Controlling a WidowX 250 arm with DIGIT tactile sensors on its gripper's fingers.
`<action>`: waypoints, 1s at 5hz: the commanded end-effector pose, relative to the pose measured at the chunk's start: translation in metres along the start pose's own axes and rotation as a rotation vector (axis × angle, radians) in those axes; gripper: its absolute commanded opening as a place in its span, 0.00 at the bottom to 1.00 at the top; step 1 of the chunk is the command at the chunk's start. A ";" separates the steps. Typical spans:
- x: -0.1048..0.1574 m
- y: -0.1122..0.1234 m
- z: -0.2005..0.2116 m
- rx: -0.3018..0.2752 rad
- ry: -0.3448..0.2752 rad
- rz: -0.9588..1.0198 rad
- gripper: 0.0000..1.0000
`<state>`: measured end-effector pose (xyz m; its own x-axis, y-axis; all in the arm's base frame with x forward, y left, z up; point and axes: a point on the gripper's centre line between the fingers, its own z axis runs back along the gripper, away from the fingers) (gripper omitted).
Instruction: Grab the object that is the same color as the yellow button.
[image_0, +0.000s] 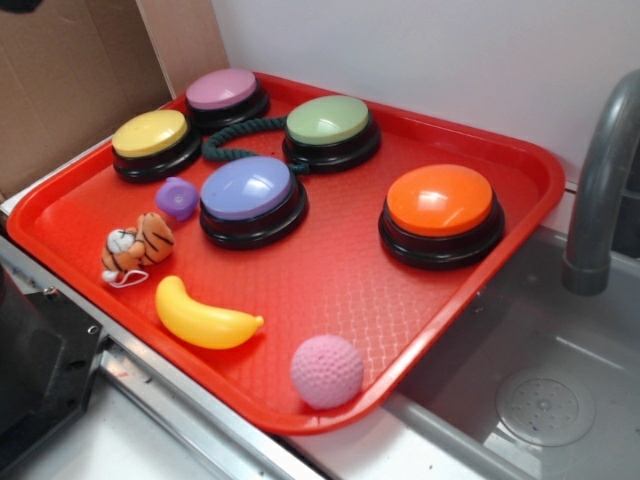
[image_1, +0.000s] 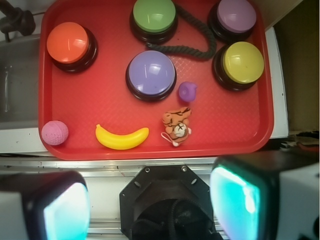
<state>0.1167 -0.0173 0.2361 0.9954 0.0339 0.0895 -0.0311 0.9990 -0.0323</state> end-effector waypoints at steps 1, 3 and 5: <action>0.000 0.000 0.000 0.000 0.000 0.000 1.00; 0.027 -0.048 -0.036 0.024 0.036 -0.505 1.00; 0.011 -0.064 -0.087 -0.086 0.025 -0.998 1.00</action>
<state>0.1394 -0.0816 0.1454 0.5611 -0.8250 0.0671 0.8278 0.5594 -0.0428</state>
